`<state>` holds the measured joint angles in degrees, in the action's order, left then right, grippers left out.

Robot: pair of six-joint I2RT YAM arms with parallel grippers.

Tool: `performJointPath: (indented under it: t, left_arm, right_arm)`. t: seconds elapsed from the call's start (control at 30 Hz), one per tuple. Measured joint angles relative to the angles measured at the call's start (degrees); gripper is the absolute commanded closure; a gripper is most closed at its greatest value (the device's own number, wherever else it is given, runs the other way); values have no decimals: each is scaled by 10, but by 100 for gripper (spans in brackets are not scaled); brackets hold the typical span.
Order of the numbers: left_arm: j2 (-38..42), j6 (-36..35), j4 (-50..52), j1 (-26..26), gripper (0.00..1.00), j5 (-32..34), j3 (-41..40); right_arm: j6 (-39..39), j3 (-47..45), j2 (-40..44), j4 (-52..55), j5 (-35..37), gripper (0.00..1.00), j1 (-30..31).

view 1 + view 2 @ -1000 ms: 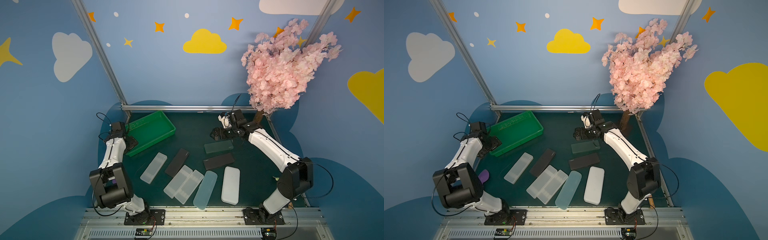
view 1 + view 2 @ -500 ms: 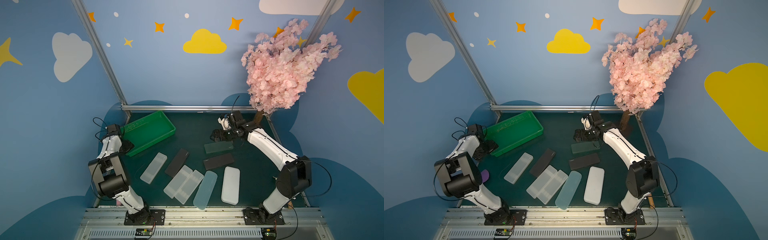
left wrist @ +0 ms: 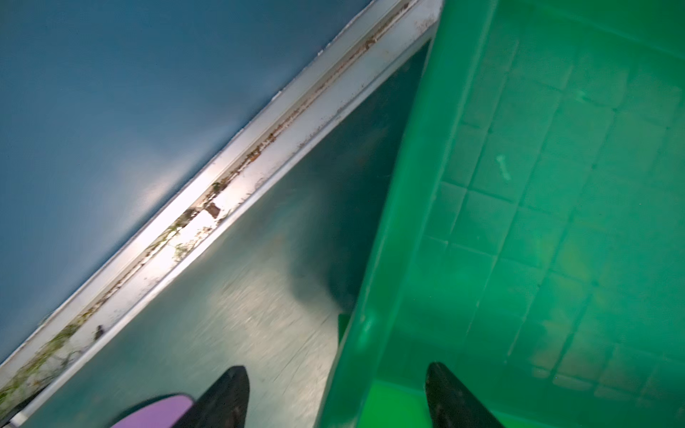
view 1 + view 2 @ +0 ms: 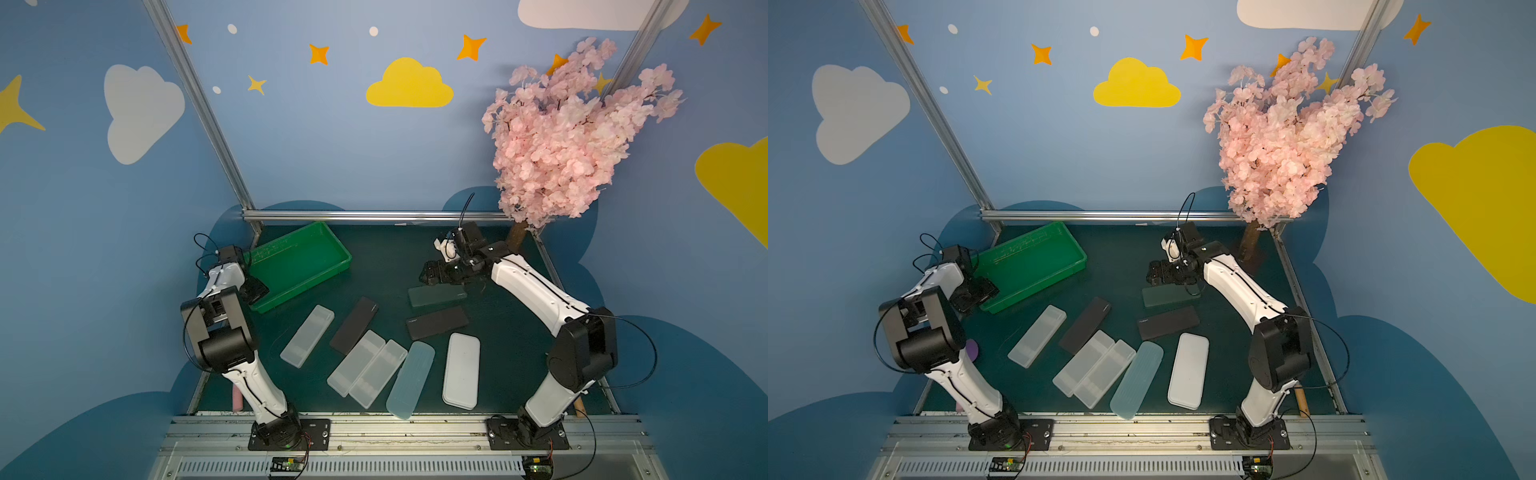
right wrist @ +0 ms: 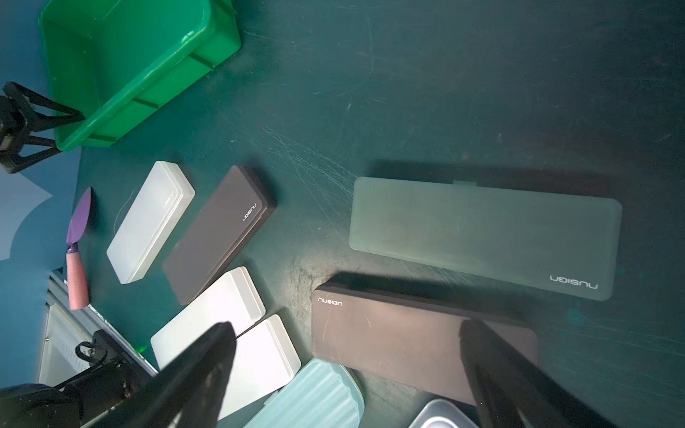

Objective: Put the pencil case into the storage box
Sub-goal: Move the storage box to the center of the board.

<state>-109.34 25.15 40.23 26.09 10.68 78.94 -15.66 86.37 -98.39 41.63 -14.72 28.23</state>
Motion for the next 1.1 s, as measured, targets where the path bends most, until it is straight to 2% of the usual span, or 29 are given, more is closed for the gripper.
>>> performJointPath:
  t: [0.2, 0.6, 0.83, 1.1]
  left_arm:
    - [-28, -5, 0, -13, 44, -5, 19]
    - [-34, -33, 13, -62, 74, 10, 23]
    - [-19, -40, 7, -100, 87, 5, 0]
    - [19, -37, -18, -121, 94, -18, -49]
  right_arm:
    - [0, 0, 0, 10, 0, 2, 0]
    - [1, 0, 0, 26, 1, 3, -1]
    - [3, -1, 11, 30, 5, 3, -7]
    - [10, -23, 35, 31, 7, 3, -22]
